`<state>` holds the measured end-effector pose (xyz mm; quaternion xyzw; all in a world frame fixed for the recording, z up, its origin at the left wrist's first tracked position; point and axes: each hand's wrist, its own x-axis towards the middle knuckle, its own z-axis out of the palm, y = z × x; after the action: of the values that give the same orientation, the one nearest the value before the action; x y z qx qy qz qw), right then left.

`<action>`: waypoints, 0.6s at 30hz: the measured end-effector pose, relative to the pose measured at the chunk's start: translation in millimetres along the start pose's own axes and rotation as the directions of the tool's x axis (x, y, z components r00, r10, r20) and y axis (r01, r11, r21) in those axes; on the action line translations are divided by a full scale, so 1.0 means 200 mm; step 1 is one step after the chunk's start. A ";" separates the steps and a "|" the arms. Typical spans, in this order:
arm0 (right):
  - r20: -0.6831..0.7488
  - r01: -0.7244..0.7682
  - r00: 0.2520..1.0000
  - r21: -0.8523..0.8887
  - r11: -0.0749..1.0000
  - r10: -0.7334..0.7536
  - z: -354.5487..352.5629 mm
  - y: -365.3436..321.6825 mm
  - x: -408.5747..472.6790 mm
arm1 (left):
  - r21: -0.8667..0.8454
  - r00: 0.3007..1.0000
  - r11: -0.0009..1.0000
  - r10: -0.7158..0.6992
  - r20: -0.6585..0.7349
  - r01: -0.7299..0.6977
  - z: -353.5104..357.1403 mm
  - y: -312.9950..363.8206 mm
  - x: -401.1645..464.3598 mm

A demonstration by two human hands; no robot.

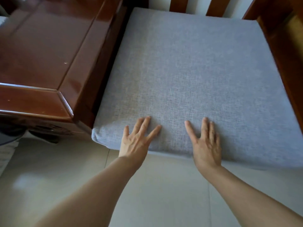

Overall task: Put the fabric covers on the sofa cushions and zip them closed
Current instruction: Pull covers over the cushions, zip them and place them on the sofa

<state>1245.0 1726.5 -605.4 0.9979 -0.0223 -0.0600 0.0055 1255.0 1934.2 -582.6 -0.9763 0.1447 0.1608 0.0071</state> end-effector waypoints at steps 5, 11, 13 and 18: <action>0.057 0.048 0.997 -0.039 0.998 -0.045 0.00 0.03 0.06 | 0.025 0.999 0.999 -0.032 0.020 0.031 0.04 0.04 0.07; 0.018 0.055 0.998 -0.012 0.998 -0.054 -0.01 0.02 0.08 | 0.010 0.999 0.999 -0.036 0.033 0.036 -0.01 0.06 0.09; 0.132 0.065 0.989 -0.039 0.997 -0.060 -0.01 0.10 0.05 | -0.026 0.999 0.998 -0.050 0.020 0.051 -0.02 0.07 0.05; 0.311 -0.388 0.852 -0.167 0.906 0.422 -0.05 0.56 -0.16 | -0.006 0.992 1.000 0.014 0.129 -0.013 -0.02 0.20 -0.13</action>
<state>1209.5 1616.1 -589.4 0.9436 -0.2296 -0.2299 0.0631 1222.1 1902.9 -568.9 -0.9629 0.1500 0.2240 0.0128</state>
